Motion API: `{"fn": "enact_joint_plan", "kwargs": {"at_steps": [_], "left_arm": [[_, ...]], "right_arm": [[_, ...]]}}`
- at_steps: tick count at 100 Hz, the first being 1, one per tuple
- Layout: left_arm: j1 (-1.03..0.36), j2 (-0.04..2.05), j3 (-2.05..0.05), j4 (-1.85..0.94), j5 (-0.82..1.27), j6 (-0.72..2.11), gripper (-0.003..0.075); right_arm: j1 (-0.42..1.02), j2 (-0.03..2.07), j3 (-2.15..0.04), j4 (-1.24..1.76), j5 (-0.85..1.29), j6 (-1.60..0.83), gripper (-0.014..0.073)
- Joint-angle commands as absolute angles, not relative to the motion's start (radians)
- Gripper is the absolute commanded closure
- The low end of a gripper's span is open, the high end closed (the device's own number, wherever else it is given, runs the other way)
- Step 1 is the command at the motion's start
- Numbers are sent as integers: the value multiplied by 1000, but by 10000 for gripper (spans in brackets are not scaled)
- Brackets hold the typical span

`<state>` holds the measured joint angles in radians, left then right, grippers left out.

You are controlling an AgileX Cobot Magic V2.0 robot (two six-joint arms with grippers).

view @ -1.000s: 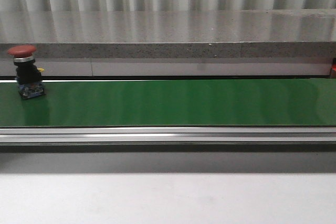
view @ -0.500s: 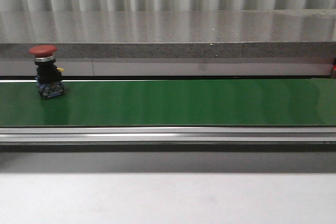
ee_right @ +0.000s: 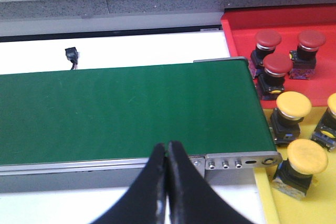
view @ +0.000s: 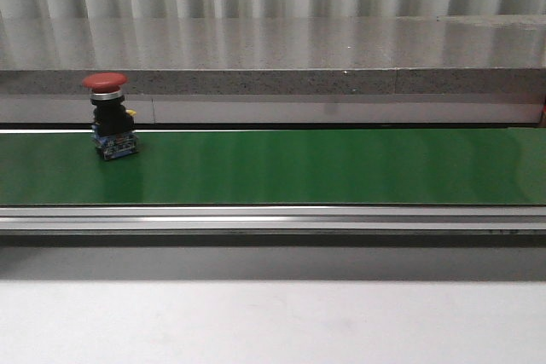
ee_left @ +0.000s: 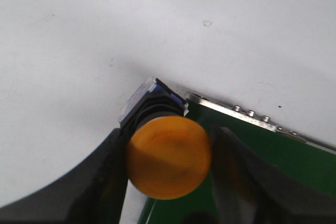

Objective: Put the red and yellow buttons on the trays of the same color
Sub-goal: 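Move the left gripper over a yellow button beside the belt, then grasp the yellow button and set it on the belt with the left gripper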

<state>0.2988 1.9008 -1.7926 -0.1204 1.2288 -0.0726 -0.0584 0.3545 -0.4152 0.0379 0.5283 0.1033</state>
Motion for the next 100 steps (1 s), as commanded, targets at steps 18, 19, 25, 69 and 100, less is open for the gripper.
{"fn": "enact_joint_plan", "kwargs": {"at_steps": [18, 19, 25, 69, 100], "left_arm": [[274, 1723, -1791, -175, 1258, -27, 521], [271, 1717, -1788, -178, 1256, -25, 521], [255, 1694, -1754, -193, 1246, -17, 521], [156, 1627, -1466, -221, 1131, 8, 521], [156, 1636, -1403, -223, 1117, 10, 509]], "right_arm": [[-56, 361, -441, 28, 457, 102, 661], [-56, 361, -441, 28, 457, 102, 661], [-56, 361, -441, 28, 457, 102, 661], [-56, 361, -441, 28, 455, 102, 661], [-56, 361, -441, 28, 447, 102, 661]]}}
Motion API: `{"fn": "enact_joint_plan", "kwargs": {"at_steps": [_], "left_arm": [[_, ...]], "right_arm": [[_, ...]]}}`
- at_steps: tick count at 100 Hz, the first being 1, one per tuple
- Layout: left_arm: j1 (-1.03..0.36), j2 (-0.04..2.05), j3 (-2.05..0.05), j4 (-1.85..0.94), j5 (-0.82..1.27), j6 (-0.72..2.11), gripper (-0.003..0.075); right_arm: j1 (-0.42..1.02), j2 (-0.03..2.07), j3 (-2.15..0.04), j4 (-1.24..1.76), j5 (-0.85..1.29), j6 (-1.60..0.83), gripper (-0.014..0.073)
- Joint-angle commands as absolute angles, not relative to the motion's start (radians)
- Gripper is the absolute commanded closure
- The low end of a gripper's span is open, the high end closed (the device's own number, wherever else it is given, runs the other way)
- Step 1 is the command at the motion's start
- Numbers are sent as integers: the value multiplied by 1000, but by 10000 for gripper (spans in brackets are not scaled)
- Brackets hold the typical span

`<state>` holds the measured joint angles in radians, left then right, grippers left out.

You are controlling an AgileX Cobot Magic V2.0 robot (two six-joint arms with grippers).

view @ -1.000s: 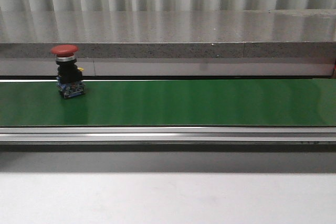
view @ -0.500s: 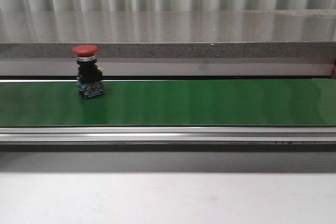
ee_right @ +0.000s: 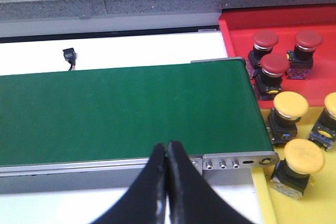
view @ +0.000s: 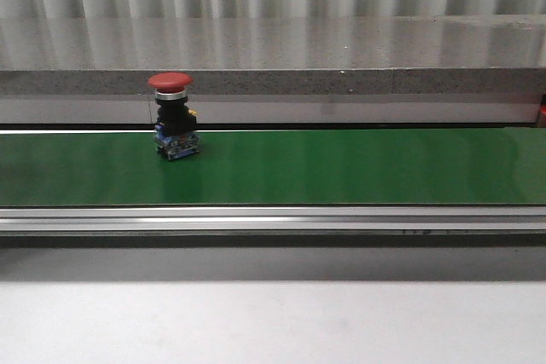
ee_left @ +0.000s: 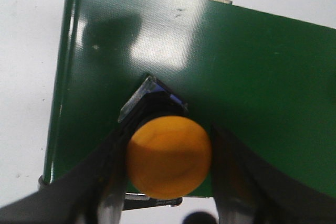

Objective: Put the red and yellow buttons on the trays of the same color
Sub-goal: 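Grasp the yellow button and set it on the belt with the left gripper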

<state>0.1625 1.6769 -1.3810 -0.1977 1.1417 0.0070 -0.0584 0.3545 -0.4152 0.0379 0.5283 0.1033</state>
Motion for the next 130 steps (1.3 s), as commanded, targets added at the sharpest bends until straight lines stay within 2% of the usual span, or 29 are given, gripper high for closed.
{"fn": "enact_joint_plan", "kwargs": {"at_steps": [1, 9, 21, 28, 54, 72, 79, 86, 102, 130], "left_arm": [[156, 1636, -1403, -223, 1115, 12, 506], [156, 1636, -1403, -223, 1115, 25, 449], [156, 1636, -1403, -225, 1109, 43, 297], [156, 1636, -1403, -225, 1105, 44, 239], [143, 1611, -1403, -293, 1043, 126, 226], [81, 1547, -1403, -303, 980, 213, 232], [50, 1516, -1401, -303, 960, 231, 278], [12, 1482, -1389, -302, 935, 256, 381], [-80, 1413, -1345, -302, 913, 261, 740], [-154, 1253, -1187, -292, 774, 275, 740]], "right_arm": [[-56, 361, -441, 28, 447, 102, 661], [-56, 361, -441, 28, 447, 102, 661], [-56, 361, -441, 28, 447, 102, 661], [-56, 361, -441, 28, 447, 102, 661], [-56, 361, -441, 28, 447, 102, 661], [-56, 361, -441, 28, 448, 102, 661], [-56, 361, -441, 28, 448, 102, 661], [-56, 361, -441, 28, 448, 102, 661], [-56, 361, -441, 28, 448, 102, 661], [-56, 361, -441, 28, 448, 102, 661]]}}
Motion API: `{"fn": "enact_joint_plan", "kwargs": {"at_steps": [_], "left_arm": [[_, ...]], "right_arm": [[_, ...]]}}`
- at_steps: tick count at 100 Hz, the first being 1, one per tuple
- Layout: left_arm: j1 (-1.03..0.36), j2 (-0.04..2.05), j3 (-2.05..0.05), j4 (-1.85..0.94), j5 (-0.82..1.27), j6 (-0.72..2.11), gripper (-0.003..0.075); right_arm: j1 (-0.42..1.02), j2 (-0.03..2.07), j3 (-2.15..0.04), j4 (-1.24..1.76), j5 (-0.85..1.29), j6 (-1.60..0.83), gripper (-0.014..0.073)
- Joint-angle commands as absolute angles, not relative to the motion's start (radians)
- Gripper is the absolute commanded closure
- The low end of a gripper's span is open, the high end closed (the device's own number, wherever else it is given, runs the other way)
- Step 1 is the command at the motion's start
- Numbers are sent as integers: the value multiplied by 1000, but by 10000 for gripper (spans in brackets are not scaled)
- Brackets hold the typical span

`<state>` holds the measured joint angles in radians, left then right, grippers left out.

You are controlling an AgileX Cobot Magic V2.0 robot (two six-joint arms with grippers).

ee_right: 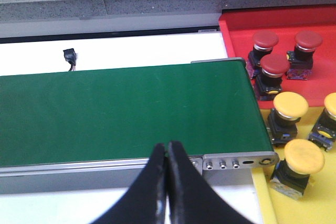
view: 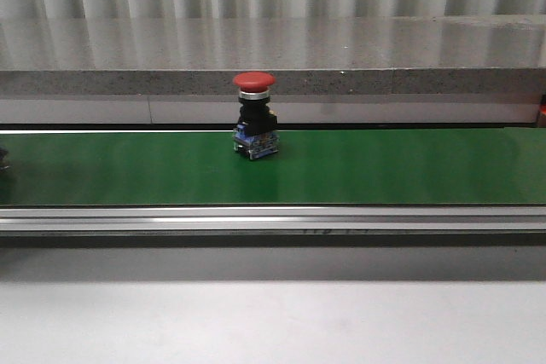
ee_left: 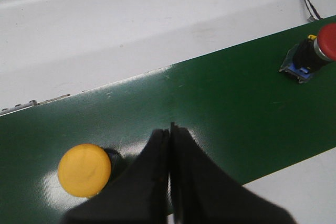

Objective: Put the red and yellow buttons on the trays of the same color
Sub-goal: 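Grasp the yellow button and set it on the belt with the left gripper, then lower the right gripper onto the red button at the belt's end and grasp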

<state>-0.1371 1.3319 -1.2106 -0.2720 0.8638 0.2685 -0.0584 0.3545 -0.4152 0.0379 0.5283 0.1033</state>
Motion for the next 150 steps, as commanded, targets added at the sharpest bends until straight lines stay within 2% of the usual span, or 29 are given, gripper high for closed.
{"fn": "enact_joint_plan", "kwargs": {"at_steps": [1, 26, 56, 96, 105, 112, 124, 129, 134, 150], "left_arm": [[-156, 1248, -1182, -292, 766, 275, 740], [-182, 1009, -944, -290, 605, 299, 740], [-182, 756, -693, -290, 589, 299, 740], [-182, 698, -618, -290, 563, 299, 740], [-182, 698, -618, -290, 563, 299, 740], [-182, 698, -618, -290, 563, 299, 740], [-182, 700, -618, -290, 563, 299, 740], [-182, 702, -618, -290, 563, 299, 740], [-182, 702, -618, -290, 563, 299, 740], [-182, 702, -618, -290, 563, 299, 740]], "right_arm": [[-56, 361, -441, 28, 448, 102, 661], [-56, 361, -441, 28, 447, 102, 661], [-49, 399, -486, 27, 500, 98, 661], [176, 802, -829, -25, 658, 89, 652], [217, 911, -922, -23, 711, 87, 567], [245, 999, -999, -23, 754, 80, 437], [287, 1142, -1126, -19, 804, 80, 162], [304, 1196, -1173, -18, 830, 80, 90], [319, 1249, -1219, -18, 862, 80, 62], [348, 1420, -1356, -13, 995, 60, 75]]}}
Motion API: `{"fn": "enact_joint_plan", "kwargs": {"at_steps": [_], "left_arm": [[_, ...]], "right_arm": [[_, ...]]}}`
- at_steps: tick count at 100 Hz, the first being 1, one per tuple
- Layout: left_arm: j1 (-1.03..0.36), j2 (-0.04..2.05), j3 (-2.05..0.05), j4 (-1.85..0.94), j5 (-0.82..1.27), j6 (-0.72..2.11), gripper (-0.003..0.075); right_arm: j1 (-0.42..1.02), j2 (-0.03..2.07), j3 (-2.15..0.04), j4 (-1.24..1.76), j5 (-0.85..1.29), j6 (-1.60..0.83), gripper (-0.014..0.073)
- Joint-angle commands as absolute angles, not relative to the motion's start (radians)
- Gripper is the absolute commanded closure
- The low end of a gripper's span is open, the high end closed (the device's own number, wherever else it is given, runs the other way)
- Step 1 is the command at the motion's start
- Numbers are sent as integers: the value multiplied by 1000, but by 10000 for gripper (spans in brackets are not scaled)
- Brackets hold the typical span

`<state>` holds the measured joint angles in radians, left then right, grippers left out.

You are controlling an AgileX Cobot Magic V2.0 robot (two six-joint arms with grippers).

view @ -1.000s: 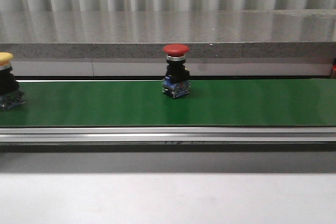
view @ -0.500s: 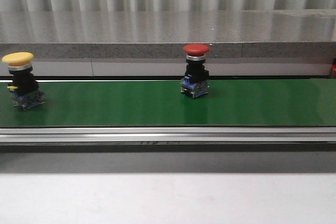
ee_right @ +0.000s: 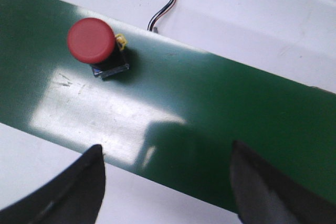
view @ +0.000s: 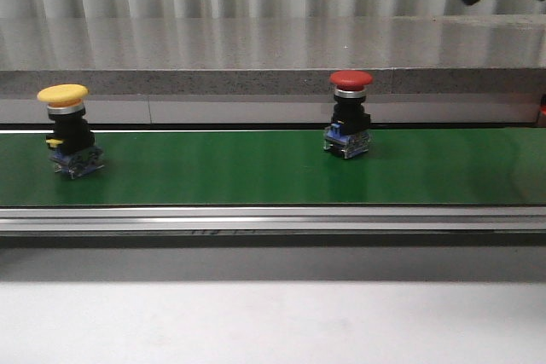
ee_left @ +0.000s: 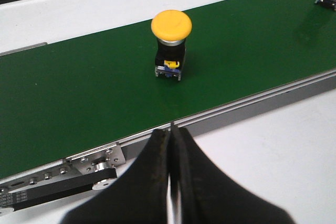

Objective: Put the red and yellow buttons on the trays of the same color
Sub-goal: 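Lower the right gripper onto the red button at the belt's end and grasp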

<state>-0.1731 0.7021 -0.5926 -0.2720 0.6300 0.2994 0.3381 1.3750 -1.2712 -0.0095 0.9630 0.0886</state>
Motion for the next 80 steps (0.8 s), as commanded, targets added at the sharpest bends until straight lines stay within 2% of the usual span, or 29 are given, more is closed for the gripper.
{"fn": "enact_joint_plan", "kwargs": {"at_steps": [1, 32, 67, 74, 80], "left_arm": [[-182, 702, -618, -290, 563, 299, 740], [-182, 702, -618, -290, 563, 299, 740], [-182, 702, -618, -290, 563, 299, 740], [-182, 702, -618, -290, 563, 299, 740], [-182, 702, -618, -290, 563, 299, 740]], "right_arm": [[350, 1427, -1361, -11, 1000, 57, 75], [353, 1646, -1520, 64, 1122, -49, 75], [332, 1784, -1588, 73, 1022, -87, 78], [321, 1794, -1588, 72, 1006, -87, 137], [312, 1797, -1588, 72, 1003, -87, 248]]}}
